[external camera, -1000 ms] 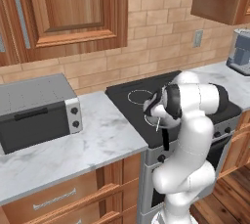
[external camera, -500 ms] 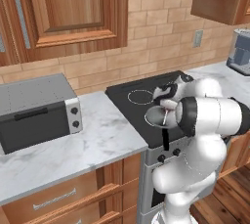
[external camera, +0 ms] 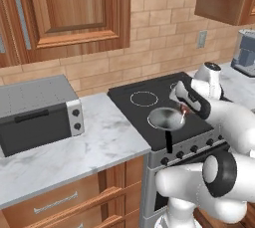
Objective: Place the cold items (peach and lemon wedge) from the fridge in one tupperware on the dining counter. Place the warm items (kebab skewer and hot dog) in the stove area in another tupperware.
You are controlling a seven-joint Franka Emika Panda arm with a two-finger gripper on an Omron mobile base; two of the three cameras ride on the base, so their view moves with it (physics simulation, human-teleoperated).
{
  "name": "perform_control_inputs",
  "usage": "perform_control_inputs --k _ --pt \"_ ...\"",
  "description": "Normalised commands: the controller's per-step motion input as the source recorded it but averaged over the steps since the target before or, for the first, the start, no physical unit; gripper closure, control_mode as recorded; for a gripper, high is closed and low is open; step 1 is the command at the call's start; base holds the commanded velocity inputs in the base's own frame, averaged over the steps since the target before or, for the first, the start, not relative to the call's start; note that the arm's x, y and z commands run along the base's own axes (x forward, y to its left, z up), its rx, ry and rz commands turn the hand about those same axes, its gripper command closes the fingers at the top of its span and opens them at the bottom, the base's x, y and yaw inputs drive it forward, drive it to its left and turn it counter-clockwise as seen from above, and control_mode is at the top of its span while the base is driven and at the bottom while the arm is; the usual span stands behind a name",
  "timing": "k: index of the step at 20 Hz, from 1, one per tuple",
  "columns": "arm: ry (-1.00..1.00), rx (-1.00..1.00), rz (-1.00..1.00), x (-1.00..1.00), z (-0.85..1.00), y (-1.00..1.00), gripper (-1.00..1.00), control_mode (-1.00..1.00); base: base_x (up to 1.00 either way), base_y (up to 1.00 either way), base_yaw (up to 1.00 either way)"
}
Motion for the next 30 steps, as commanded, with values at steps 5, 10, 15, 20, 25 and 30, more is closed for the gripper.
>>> perform_control_inputs --k 5,10,15,20,25,30 --pt "0.04 0.0 0.0 -1.0 1.0 0.26 1.0 -1.0 0.0 0.0 0.0" --pt "-0.54 -0.02 -0.01 -1.0 0.38 0.34 1.0 -1.0 0.0 0.0 0.0" --pt "-0.39 -0.18 -0.02 -0.41 -0.4 0.59 1.0 -1.0 0.0 0.0 0.0" --pt "-0.01 -0.31 0.0 0.03 -0.47 0.85 1.0 -1.0 0.0 0.0 0.0" --pt "-0.03 -0.12 0.0 0.0 -0.14 0.19 1.0 -1.0 0.0 0.0 0.0" --pt "-0.04 -0.02 0.0 -0.07 -0.04 0.0 1.0 1.0 -0.27 -0.06 0.0"
